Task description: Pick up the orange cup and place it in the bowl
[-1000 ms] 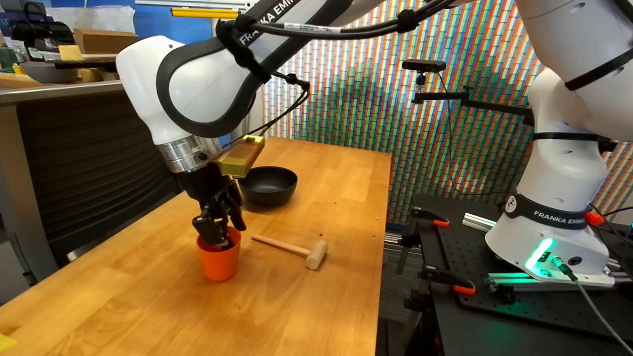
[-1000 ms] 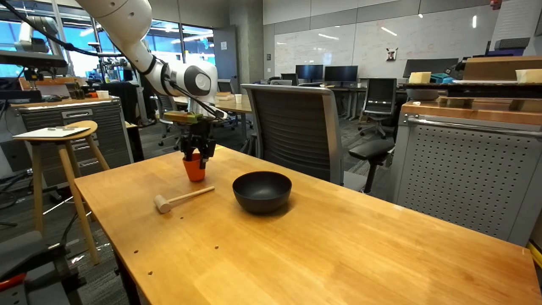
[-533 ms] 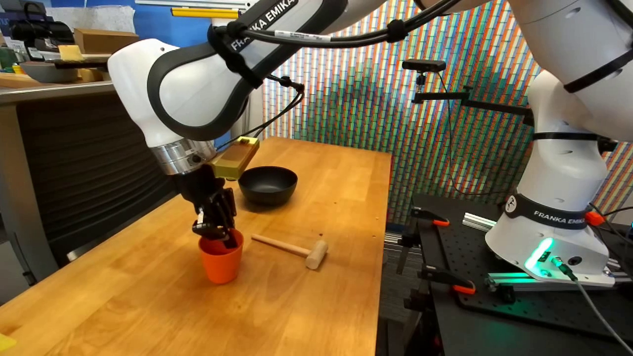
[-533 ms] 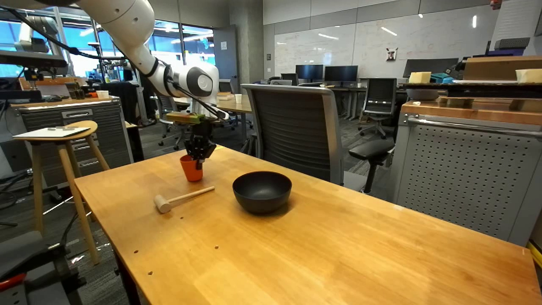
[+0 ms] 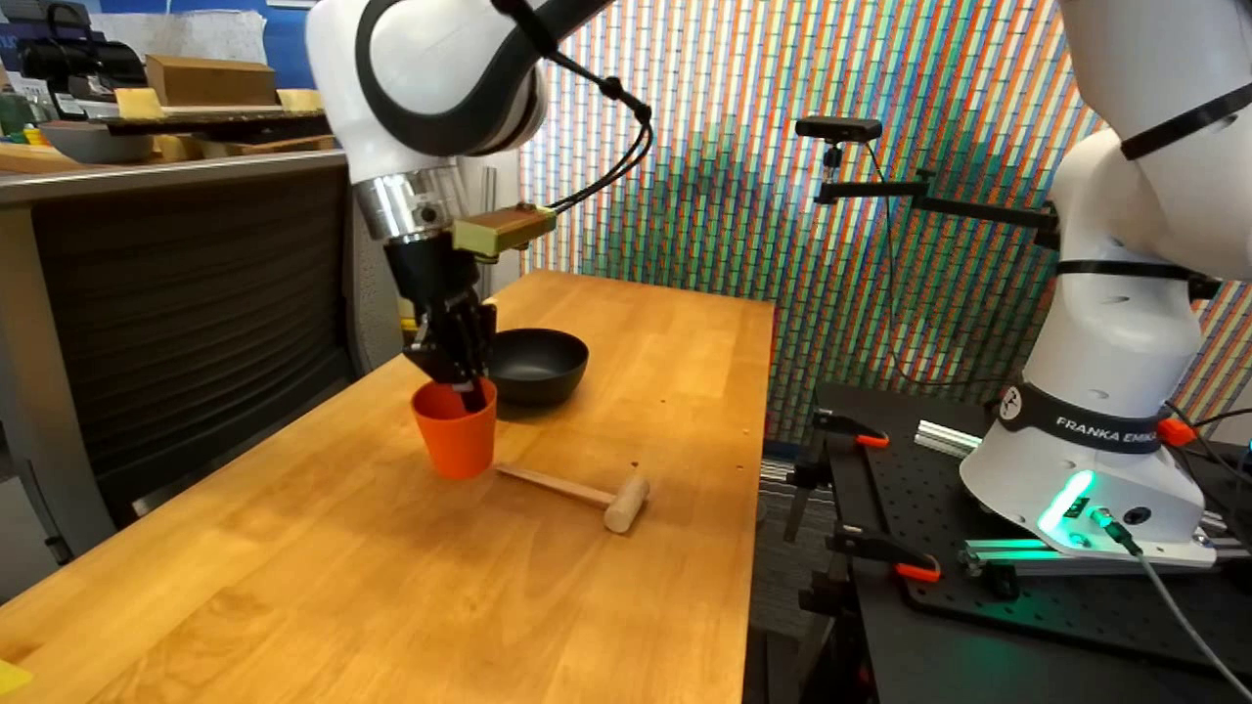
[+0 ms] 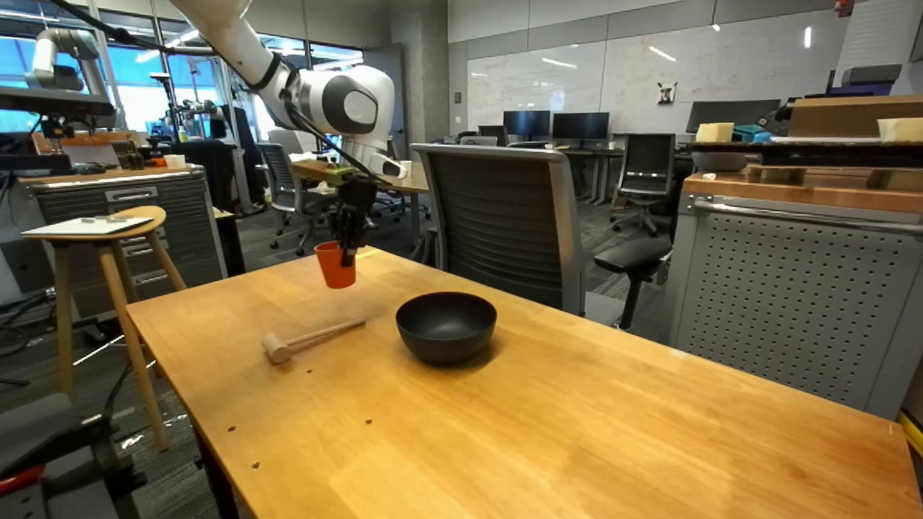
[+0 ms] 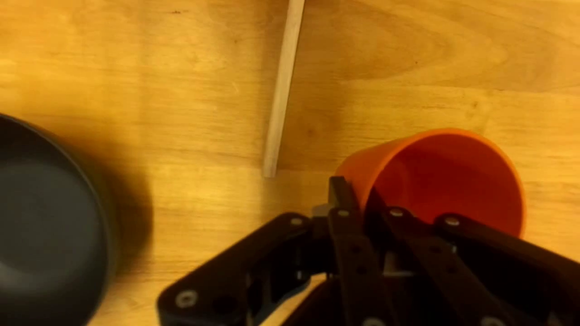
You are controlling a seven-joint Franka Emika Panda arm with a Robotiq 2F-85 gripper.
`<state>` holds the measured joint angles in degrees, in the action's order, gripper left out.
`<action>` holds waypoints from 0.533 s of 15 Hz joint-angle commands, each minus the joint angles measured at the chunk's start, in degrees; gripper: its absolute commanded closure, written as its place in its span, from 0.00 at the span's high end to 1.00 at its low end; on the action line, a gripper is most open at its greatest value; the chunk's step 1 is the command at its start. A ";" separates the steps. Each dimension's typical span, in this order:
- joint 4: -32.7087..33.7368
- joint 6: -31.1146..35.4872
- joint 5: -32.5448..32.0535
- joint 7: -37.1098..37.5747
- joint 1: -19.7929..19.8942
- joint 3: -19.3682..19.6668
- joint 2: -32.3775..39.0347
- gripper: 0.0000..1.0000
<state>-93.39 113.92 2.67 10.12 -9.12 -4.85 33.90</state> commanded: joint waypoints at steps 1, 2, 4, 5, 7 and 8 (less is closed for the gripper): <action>-13.82 5.11 5.09 2.77 3.57 1.44 -12.78 0.06; -16.62 6.34 5.89 3.36 4.45 2.19 -15.52 0.06; -21.74 9.02 6.30 4.53 6.11 4.02 -20.66 0.07; -22.84 10.08 5.95 5.65 6.57 4.91 -22.16 0.07; -24.71 12.16 5.16 8.39 7.58 6.57 -24.63 0.07; -25.67 13.46 4.92 10.09 7.97 7.28 -25.60 0.06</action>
<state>-113.64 123.19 7.33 15.65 -2.02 0.99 13.80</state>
